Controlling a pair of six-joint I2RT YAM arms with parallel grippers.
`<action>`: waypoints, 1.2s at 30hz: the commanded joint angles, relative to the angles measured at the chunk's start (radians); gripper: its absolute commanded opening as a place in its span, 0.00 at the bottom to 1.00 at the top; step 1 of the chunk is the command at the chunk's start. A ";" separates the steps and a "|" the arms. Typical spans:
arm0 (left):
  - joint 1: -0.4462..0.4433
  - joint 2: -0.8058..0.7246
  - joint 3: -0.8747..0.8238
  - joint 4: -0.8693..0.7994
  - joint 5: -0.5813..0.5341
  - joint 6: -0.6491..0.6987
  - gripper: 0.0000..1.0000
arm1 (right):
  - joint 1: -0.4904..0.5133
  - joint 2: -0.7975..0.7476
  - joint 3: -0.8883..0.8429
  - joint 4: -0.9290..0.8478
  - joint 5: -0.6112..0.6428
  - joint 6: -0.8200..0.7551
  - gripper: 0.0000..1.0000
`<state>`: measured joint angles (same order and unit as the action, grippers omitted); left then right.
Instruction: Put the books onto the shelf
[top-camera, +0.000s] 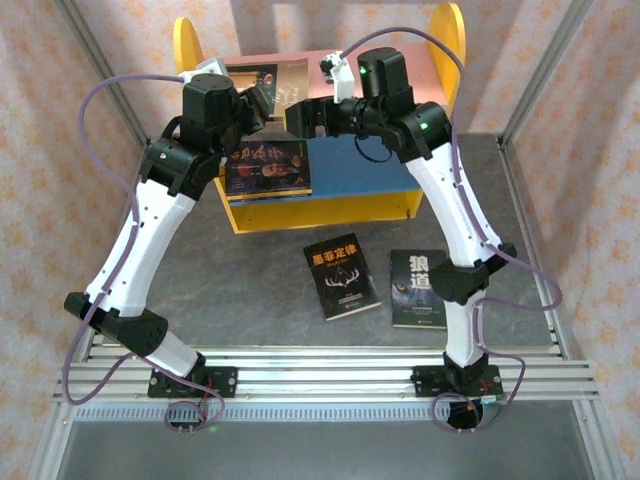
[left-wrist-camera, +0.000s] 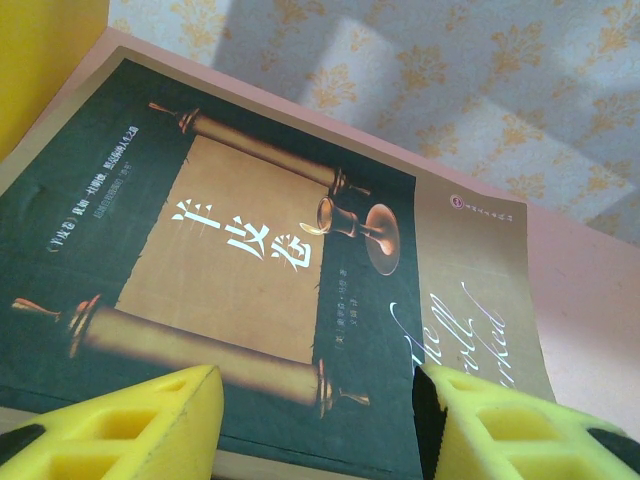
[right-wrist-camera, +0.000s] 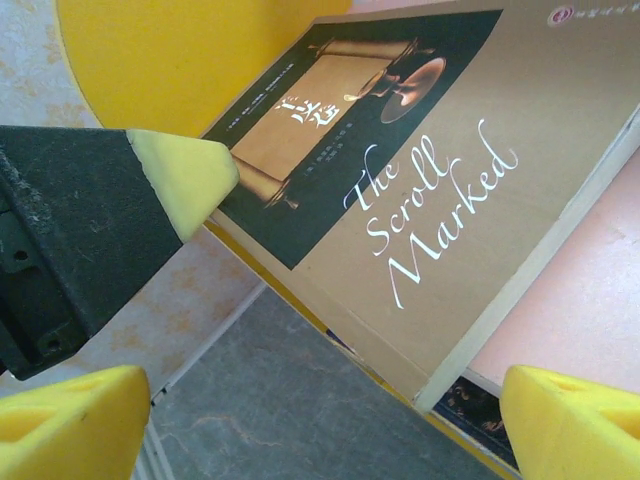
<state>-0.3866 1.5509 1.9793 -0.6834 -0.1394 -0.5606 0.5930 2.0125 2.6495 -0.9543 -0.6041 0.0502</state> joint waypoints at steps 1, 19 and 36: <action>-0.008 -0.010 -0.001 -0.003 -0.025 -0.012 0.52 | 0.001 0.039 0.055 -0.055 0.035 -0.090 0.91; -0.009 -0.001 0.009 -0.008 -0.016 -0.009 0.52 | 0.001 0.106 0.081 -0.054 0.011 -0.213 0.92; -0.008 0.006 0.013 -0.003 -0.009 -0.005 0.52 | 0.001 0.099 0.076 -0.006 0.033 -0.252 0.90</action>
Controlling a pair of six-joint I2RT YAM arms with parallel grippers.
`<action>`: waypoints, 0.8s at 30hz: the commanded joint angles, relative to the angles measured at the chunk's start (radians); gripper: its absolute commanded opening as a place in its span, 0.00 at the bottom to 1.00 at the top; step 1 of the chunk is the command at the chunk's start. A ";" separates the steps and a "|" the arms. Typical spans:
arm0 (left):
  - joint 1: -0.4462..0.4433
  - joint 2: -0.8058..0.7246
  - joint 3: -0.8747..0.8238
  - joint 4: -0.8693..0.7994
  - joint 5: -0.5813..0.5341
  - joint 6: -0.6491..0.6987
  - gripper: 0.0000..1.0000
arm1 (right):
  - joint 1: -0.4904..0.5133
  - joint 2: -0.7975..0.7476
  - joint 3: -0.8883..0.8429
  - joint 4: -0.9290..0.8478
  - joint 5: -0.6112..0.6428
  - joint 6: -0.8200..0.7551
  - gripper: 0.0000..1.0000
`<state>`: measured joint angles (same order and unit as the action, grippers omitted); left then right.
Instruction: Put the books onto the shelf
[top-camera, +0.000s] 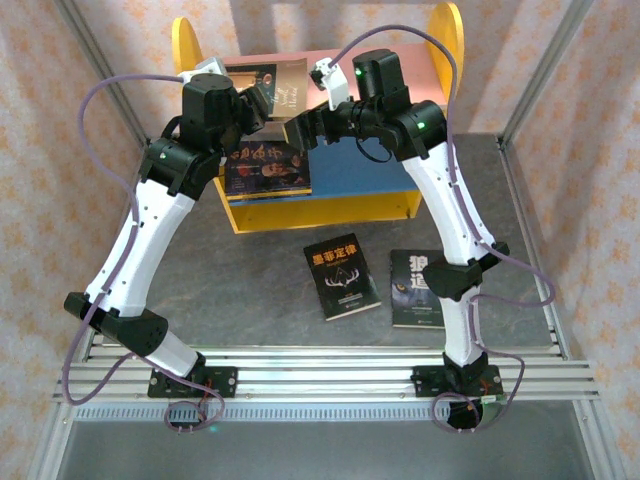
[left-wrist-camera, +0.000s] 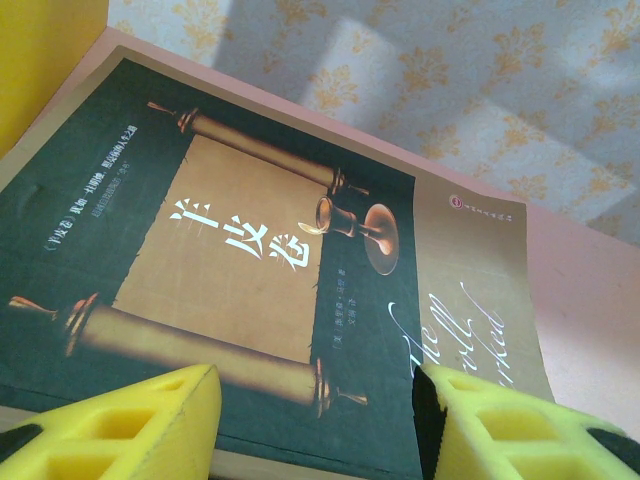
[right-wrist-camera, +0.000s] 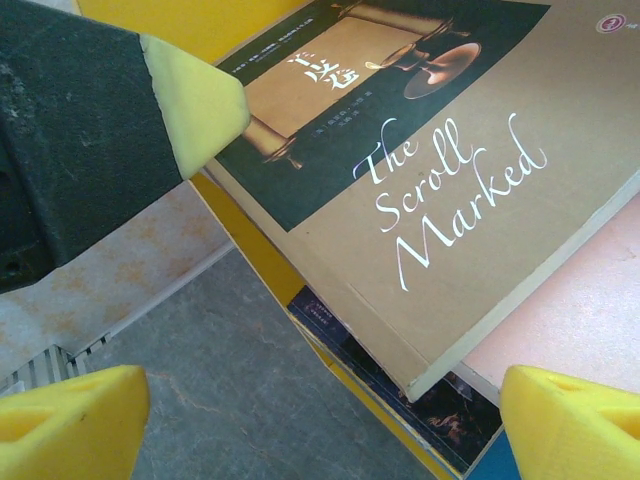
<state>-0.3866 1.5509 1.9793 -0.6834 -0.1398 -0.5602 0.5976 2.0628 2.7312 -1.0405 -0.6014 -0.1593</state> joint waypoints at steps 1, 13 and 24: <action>-0.008 0.005 0.010 -0.002 -0.010 -0.006 0.52 | -0.004 0.043 -0.012 0.082 0.034 -0.043 0.89; -0.009 0.000 0.007 -0.002 -0.012 -0.009 0.52 | -0.003 0.004 -0.050 0.064 0.043 -0.063 0.88; -0.007 -0.005 0.000 -0.001 -0.013 -0.007 0.52 | -0.003 -0.086 -0.158 0.102 0.052 -0.063 0.88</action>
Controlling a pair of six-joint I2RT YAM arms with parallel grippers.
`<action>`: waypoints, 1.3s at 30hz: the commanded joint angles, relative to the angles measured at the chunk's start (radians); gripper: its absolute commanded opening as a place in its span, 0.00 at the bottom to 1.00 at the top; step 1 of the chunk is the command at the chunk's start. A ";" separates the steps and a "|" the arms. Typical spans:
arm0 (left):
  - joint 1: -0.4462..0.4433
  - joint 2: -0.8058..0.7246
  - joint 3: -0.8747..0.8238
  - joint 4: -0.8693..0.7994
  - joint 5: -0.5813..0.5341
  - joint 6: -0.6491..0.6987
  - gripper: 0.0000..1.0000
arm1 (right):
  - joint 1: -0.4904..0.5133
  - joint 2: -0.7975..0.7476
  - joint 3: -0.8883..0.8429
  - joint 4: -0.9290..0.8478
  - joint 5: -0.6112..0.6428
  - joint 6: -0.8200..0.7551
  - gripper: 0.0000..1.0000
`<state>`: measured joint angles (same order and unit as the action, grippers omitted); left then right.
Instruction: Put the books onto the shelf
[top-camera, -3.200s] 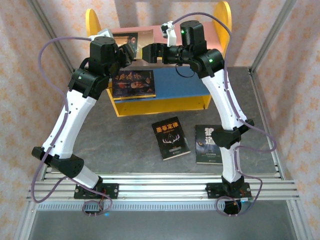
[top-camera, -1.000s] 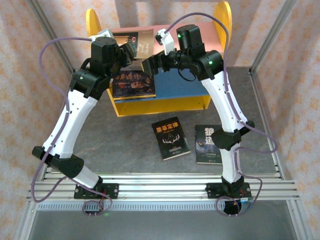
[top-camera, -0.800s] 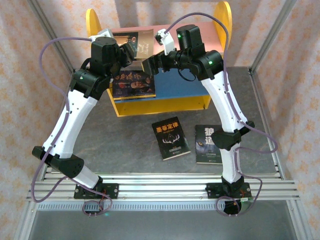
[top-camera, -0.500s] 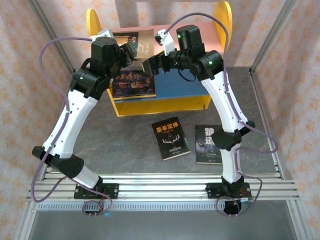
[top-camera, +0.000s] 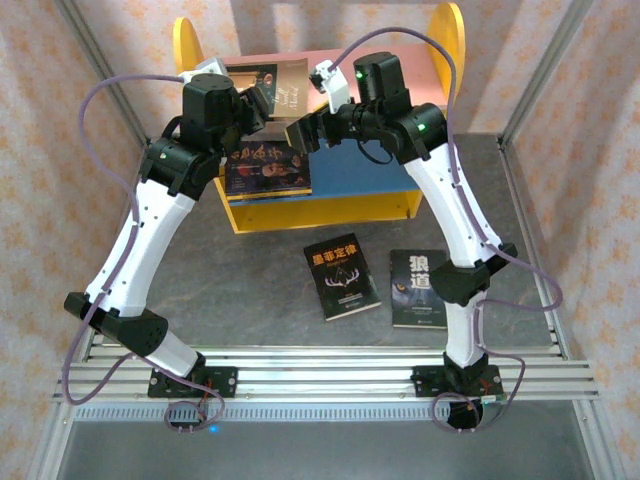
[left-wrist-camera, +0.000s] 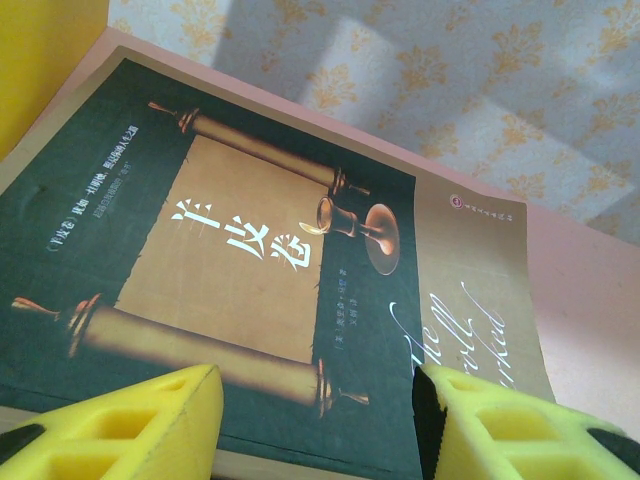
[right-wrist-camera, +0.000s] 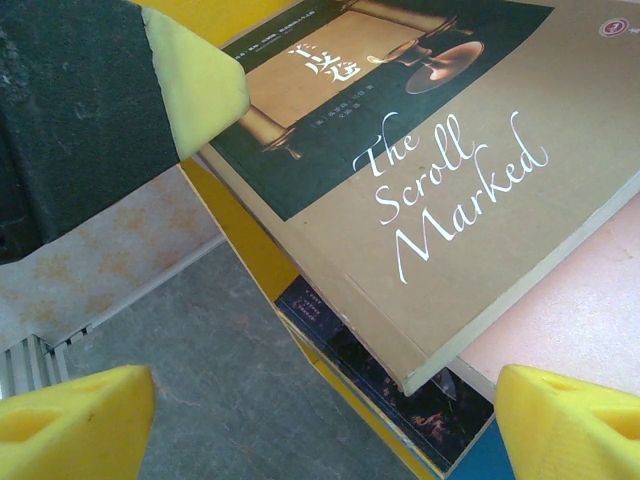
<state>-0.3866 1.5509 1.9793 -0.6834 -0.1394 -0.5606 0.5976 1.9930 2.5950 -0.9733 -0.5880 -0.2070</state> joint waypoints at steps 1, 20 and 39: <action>-0.008 -0.005 0.001 -0.002 -0.014 -0.007 0.52 | -0.004 -0.019 -0.022 0.033 0.038 -0.015 0.88; -0.007 -0.011 -0.005 -0.007 -0.014 -0.005 0.53 | -0.003 -0.176 -0.204 0.120 0.065 -0.006 0.88; -0.007 -0.008 0.019 -0.025 -0.012 0.002 0.53 | -0.004 0.024 0.073 0.054 0.065 -0.038 0.91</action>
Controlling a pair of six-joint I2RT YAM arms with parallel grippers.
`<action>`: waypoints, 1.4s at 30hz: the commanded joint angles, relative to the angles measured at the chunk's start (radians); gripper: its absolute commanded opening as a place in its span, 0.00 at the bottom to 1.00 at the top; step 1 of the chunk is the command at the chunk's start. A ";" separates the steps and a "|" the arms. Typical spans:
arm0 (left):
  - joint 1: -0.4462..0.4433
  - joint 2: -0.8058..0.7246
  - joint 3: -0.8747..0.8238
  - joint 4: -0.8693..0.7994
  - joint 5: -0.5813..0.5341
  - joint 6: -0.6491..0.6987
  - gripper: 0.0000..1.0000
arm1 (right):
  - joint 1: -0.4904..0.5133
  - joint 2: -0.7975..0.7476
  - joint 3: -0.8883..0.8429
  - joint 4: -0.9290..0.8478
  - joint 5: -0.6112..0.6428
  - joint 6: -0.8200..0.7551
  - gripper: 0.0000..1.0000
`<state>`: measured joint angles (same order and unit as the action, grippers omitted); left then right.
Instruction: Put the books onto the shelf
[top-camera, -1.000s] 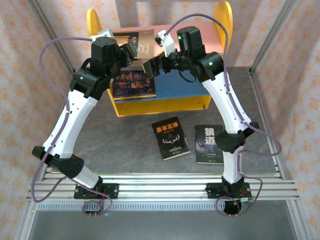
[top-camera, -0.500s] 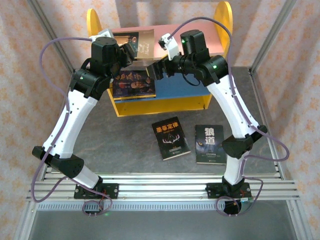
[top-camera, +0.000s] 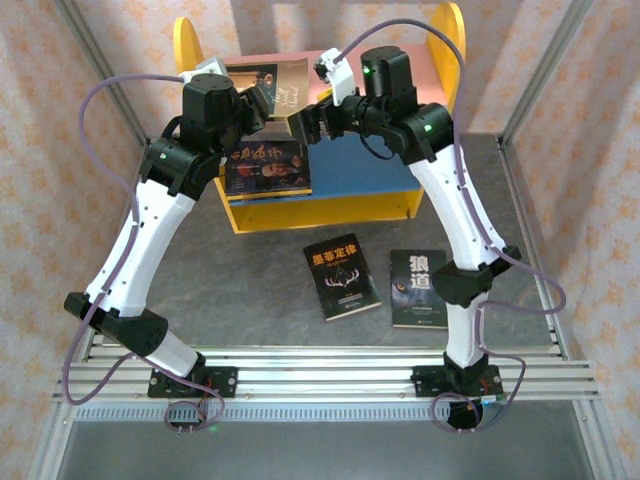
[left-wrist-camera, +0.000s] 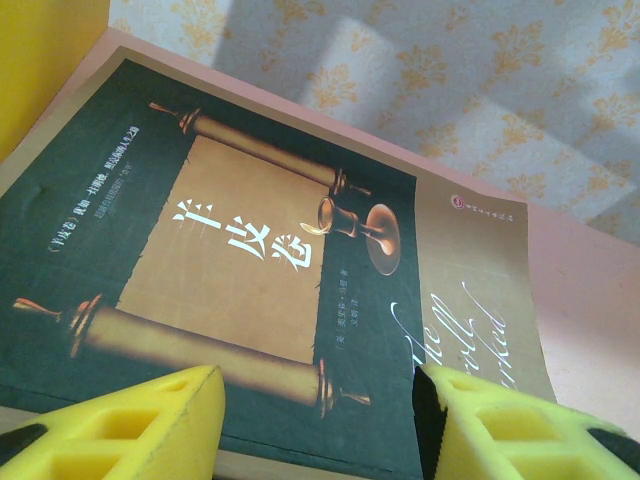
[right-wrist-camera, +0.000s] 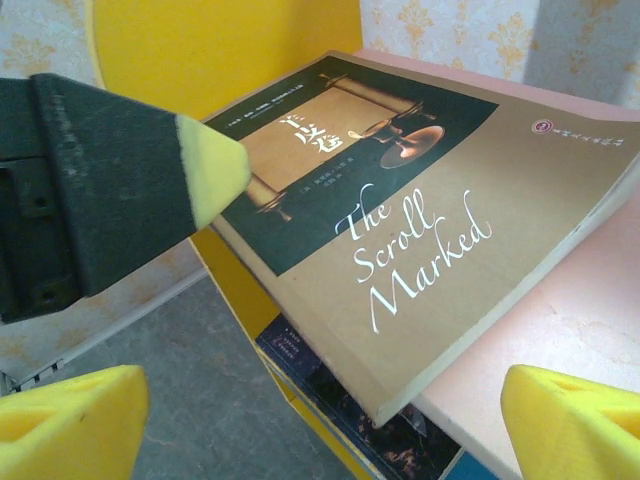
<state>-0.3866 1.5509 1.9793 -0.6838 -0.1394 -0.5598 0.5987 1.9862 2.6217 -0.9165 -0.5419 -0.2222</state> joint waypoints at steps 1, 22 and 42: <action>-0.007 -0.005 0.024 -0.027 -0.011 0.003 0.53 | -0.004 0.040 0.058 -0.002 0.019 -0.029 0.91; -0.008 0.003 0.044 -0.034 -0.012 0.006 0.53 | -0.010 0.106 0.117 0.019 -0.049 -0.044 0.95; -0.008 0.021 0.050 -0.047 -0.008 0.008 0.53 | -0.015 0.149 0.144 0.056 -0.085 -0.004 0.96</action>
<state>-0.3866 1.5604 2.0117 -0.7071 -0.1390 -0.5571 0.5861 2.1178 2.7327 -0.8959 -0.5999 -0.2459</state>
